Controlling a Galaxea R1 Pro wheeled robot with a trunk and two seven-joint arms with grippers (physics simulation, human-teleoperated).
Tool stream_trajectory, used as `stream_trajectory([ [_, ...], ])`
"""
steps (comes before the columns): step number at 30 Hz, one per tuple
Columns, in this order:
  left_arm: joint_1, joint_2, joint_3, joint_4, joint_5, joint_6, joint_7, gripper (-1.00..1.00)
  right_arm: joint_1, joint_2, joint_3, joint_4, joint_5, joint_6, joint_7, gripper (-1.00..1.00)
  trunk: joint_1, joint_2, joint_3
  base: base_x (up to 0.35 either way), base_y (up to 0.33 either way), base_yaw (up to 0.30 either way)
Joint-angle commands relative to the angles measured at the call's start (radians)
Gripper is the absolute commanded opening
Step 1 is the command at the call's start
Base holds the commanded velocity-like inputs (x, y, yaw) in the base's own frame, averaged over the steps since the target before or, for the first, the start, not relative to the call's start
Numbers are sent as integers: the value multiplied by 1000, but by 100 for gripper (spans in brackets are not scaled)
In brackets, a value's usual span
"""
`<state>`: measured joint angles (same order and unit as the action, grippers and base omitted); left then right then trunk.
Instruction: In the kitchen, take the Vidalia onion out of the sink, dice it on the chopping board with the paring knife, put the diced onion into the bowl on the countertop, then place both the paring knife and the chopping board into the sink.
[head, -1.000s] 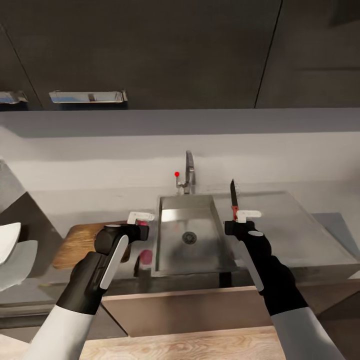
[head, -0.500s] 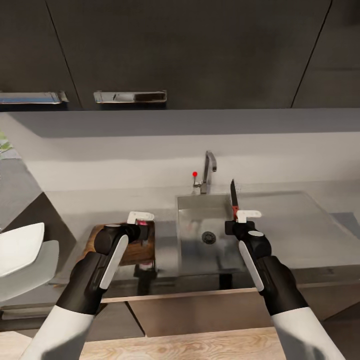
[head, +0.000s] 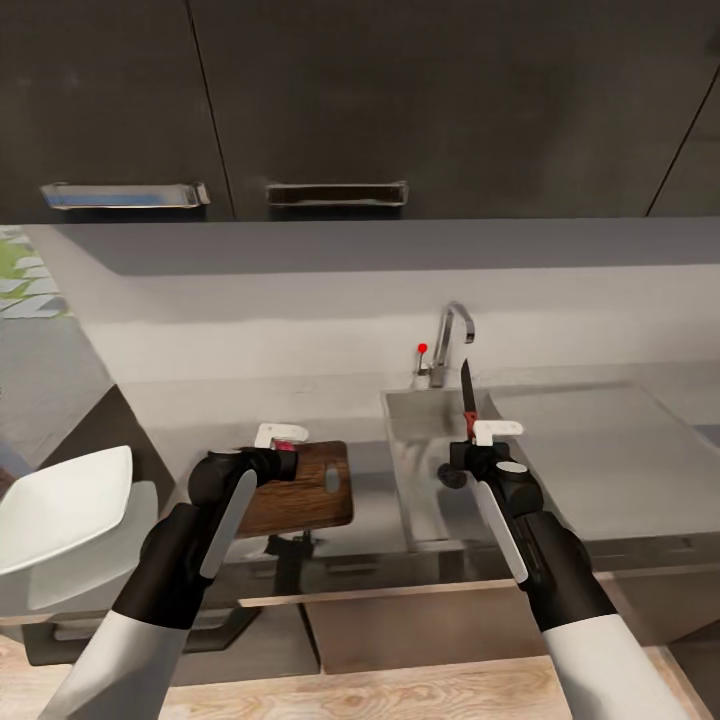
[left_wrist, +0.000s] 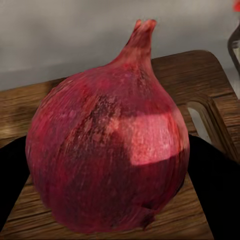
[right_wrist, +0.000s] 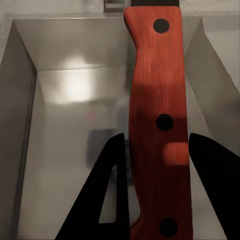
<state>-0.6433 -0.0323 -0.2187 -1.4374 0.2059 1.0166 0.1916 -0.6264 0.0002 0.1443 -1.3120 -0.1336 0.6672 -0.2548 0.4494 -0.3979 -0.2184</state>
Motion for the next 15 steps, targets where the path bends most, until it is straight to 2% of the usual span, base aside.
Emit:
stream_trajectory([
  [1,-1,0,-1,0,10,4,9,-100,-1,0,1,-1,-11,3,-9,-100,1,-2,-2,0,51,0],
  [15,-1,0,-1,11,10,3,9,-100,-1,1,1,-1,-9,3,-11,-100,1,-2,-2,0,6,0],
])
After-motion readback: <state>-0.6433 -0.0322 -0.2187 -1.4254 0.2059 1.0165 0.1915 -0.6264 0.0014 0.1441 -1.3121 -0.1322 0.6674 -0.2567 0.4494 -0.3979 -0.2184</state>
